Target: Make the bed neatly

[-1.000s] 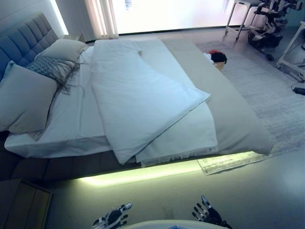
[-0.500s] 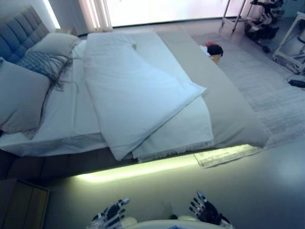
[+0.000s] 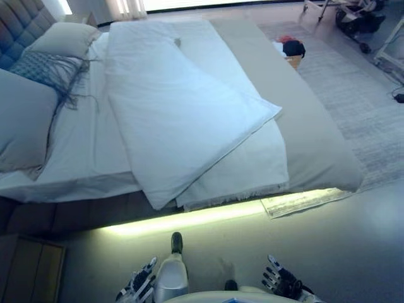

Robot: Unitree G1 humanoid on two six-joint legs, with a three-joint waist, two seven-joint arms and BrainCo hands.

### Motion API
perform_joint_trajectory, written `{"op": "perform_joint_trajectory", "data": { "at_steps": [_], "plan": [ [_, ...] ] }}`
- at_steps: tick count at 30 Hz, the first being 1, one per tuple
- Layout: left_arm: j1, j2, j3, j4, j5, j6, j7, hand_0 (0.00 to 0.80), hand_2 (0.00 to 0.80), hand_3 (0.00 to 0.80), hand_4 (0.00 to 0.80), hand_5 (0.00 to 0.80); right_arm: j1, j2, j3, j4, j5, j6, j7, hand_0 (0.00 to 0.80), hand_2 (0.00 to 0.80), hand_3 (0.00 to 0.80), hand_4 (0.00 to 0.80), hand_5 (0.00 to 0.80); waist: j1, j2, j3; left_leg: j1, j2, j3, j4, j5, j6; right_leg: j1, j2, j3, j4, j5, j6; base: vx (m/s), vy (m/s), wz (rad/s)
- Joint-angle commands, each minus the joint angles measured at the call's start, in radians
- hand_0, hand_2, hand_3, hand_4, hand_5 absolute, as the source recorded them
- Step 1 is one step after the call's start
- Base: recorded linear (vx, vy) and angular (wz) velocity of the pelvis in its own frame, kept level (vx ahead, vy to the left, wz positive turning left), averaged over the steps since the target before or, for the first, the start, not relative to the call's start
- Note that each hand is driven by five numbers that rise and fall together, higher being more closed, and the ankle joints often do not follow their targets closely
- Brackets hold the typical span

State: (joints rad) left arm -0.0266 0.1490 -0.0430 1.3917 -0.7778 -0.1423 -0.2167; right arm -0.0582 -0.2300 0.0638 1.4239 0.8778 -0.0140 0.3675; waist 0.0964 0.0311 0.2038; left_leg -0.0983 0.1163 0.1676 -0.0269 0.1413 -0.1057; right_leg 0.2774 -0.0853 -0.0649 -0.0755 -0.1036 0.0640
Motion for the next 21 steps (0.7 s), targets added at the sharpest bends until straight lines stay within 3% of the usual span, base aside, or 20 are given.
{"op": "perform_joint_trajectory", "data": {
  "at_steps": [1, 5, 6, 8, 12, 14, 15, 17, 21],
  "plan": [
    [0.017, 0.029, -0.004, -0.02, 0.048, -0.001, -0.016, 0.0, 0.0, 0.0, 0.0, 0.0, -0.002, 0.026, -0.029, -0.024, 0.019, -0.011, 0.065, 0.0, 0.0, 0.0, 0.0, 0.0, 0.012, -0.031, -0.056, -0.121, -0.021, -0.004, 0.122, -0.018, 0.054, 0.095, -0.099, -0.071, 0.247, -0.057, 0.069, 0.492, 0.345, -0.17],
    [-0.003, 0.05, -0.03, -0.027, 0.088, 0.001, -0.015, 0.0, 0.0, 0.0, 0.0, 0.0, 0.004, 0.043, -0.028, -0.063, 0.053, -0.009, 0.058, 0.0, 0.0, 0.0, 0.0, 0.0, 0.008, -0.05, -0.094, -0.139, -0.1, -0.012, 0.193, -0.091, 0.124, 0.059, -0.138, -0.052, 0.383, 0.069, 0.076, 0.411, 0.271, 0.16],
    [-0.016, 0.06, -0.039, -0.032, 0.108, 0.003, -0.025, 0.0, 0.0, 0.0, 0.0, 0.0, 0.01, 0.043, -0.029, -0.061, 0.049, -0.01, 0.051, 0.0, 0.0, 0.0, 0.0, 0.0, 0.0, -0.049, -0.104, -0.129, -0.122, -0.016, 0.184, -0.101, 0.145, 0.016, -0.134, -0.037, 0.46, 0.122, 0.079, 0.384, 0.223, 0.19],
    [-0.031, 0.071, -0.062, -0.041, 0.123, 0.003, -0.033, 0.0, 0.0, 0.0, 0.0, 0.0, 0.014, 0.039, -0.033, -0.052, 0.074, -0.015, 0.045, 0.0, 0.0, 0.0, 0.0, 0.0, -0.022, -0.039, -0.109, -0.098, -0.141, -0.02, 0.161, -0.109, 0.161, -0.096, -0.113, -0.018, 0.531, 0.162, 0.073, 0.344, 0.169, 0.19],
    [-0.07, 0.08, -0.09, -0.06, 0.095, -0.001, -0.034, 0.0, 0.0, 0.0, 0.0, 0.0, 0.003, 0.032, -0.024, -0.044, 0.099, -0.021, 0.075, 0.0, 0.0, 0.0, 0.0, 0.0, -0.076, -0.003, -0.07, -0.013, -0.134, -0.026, 0.103, -0.103, 0.148, -0.348, -0.054, -0.057, 0.421, 0.105, 0.034, 0.192, 0.003, 0.22],
    [-0.096, 0.083, -0.099, -0.077, 0.074, -0.01, -0.044, 0.0, 0.0, 0.0, 0.0, 0.0, -0.018, 0.026, -0.009, -0.054, 0.113, -0.032, 0.086, 0.0, 0.0, 0.0, 0.0, 0.0, -0.106, 0.001, -0.029, 0.019, -0.144, -0.063, 0.104, -0.134, 0.14, -0.501, -0.047, -0.045, 0.307, 0.166, 0.028, 0.03, -0.16, 0.0],
    [-0.123, 0.087, -0.106, -0.087, 0.076, -0.016, -0.052, 0.0, 0.0, 0.0, 0.0, 0.0, -0.043, 0.021, 0.006, -0.064, 0.121, -0.046, 0.096, 0.0, 0.0, 0.0, 0.0, 0.0, -0.127, -0.006, 0.002, 0.015, -0.16, -0.086, 0.128, -0.173, 0.143, -0.577, -0.047, -0.006, 0.264, 0.223, 0.033, -0.078, -0.14, 0.13],
    [-0.138, 0.081, -0.121, -0.09, 0.068, -0.022, -0.049, 0.0, 0.0, 0.0, 0.0, 0.0, -0.071, 0.017, 0.021, -0.074, 0.11, -0.049, 0.072, 0.0, 0.0, 0.0, 0.0, 0.0, -0.144, -0.001, 0.015, 0.004, -0.151, -0.093, 0.145, -0.184, 0.149, -0.588, -0.018, 0.021, 0.295, 0.199, 0.031, 0.028, -0.114, 0.7],
    [-0.1, 0.033, -0.13, -0.087, 0.085, -0.007, -0.057, 0.0, 0.0, 0.0, 0.0, 0.0, -0.067, 0.026, 0.02, -0.088, 0.059, -0.082, -0.036, 0.0, 0.0, 0.0, 0.0, 0.0, -0.122, -0.019, -0.027, 0.058, -0.13, -0.054, 0.131, -0.187, 0.131, -0.441, -0.031, -0.056, 0.233, 0.149, 0.035, 0.312, -0.13, 1.04]
  ]
}}
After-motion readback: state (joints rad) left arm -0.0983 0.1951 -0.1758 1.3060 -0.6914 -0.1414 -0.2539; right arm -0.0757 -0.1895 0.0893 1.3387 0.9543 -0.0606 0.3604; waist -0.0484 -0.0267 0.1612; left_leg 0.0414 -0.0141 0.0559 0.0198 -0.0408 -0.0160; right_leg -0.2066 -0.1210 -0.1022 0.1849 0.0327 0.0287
